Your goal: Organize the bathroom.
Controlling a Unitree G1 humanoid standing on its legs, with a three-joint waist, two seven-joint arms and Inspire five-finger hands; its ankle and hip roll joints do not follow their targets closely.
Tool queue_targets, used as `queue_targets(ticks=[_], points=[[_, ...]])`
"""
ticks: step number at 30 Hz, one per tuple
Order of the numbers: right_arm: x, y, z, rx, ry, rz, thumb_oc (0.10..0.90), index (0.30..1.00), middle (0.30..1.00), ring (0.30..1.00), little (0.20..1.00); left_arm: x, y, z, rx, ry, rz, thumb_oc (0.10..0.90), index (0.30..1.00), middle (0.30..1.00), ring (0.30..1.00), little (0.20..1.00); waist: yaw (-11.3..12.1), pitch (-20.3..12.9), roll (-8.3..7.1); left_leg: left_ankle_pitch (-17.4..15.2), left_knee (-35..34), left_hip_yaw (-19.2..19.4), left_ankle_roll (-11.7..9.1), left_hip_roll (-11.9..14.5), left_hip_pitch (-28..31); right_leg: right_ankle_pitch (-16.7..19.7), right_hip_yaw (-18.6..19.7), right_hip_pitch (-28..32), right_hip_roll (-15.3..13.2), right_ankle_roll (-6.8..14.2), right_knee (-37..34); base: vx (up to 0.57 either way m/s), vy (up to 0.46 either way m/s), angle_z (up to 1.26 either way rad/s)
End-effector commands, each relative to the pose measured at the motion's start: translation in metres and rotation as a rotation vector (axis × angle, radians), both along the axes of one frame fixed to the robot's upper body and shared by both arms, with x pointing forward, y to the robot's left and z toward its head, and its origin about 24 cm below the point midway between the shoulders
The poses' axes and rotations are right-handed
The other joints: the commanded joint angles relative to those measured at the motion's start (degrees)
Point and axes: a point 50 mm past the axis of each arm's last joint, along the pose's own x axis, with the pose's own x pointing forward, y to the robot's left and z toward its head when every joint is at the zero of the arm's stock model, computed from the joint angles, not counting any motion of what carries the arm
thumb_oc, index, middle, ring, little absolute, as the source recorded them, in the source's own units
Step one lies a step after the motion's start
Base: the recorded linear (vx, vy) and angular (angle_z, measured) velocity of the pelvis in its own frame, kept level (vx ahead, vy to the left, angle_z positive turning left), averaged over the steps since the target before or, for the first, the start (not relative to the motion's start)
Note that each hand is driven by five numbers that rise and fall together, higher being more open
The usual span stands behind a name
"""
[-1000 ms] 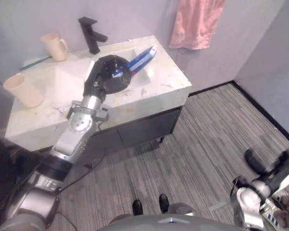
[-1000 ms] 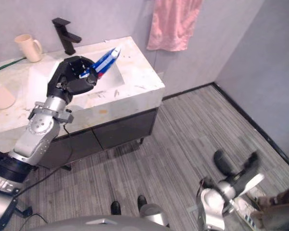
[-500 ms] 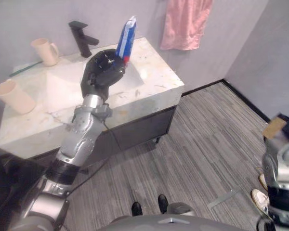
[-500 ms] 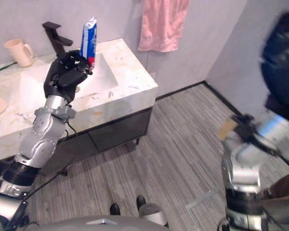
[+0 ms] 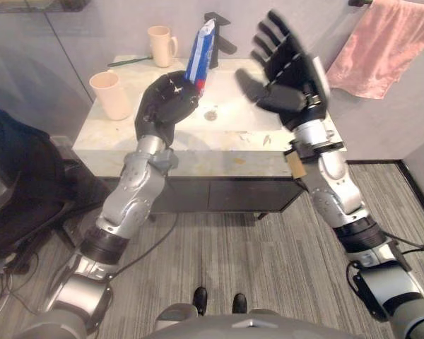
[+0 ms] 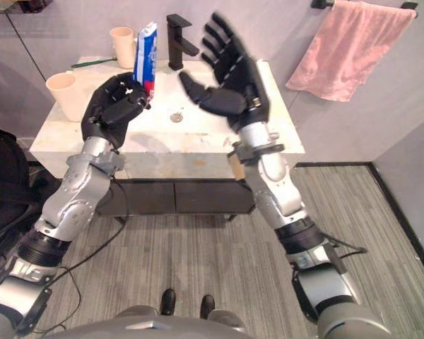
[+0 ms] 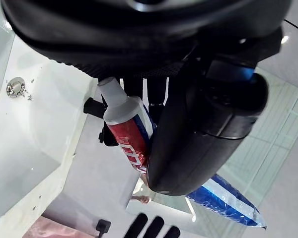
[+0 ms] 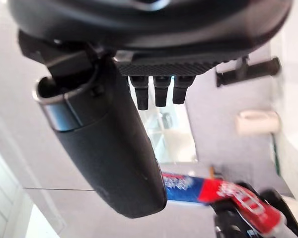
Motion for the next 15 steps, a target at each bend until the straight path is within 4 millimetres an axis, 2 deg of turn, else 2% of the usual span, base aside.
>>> queue_targets(ticks=[1,6,15], points=[[-0.005,0.014,0.054,0.107,-0.218,0.097,0.800,0.900,0.900,0.900,0.900,0.010,-0.028,0.073,-0.065,-0.322,-0.093,0.400,0.300,0.300,0.300,0.300,0.3,-6.8,-2.94,-2.7,-0.1,4.9,1.0,-1.2,1.5,1.3,-1.1,-1.6,-1.6,1.6,-0.5,0.02,0.007,0.08],[0.001,0.033,0.051,0.175,-0.134,0.213,0.800,0.900,0.900,0.900,0.900,0.017,-0.032,0.071,-0.069,-0.308,-0.090,0.400,0.300,0.300,0.300,0.300,0.7,-7.0,-3.04,-2.5,-0.1,4.8,0.8,-1.3,1.5,1.1,-1.7,-1.4,-1.6,1.4,-0.5,0.01,0.001,0.01],[0.004,0.041,0.055,0.242,-0.111,0.209,0.800,0.900,0.900,0.900,0.900,0.020,-0.036,0.069,-0.054,-0.305,-0.079,0.400,0.300,0.300,0.300,0.300,1.0,-7.4,-2.92,-2.3,-0.1,4.7,0.7,-1.3,1.3,1.0,-2.0,-1.4,-1.5,1.2,-0.5,0.02,0.004,0.01]])
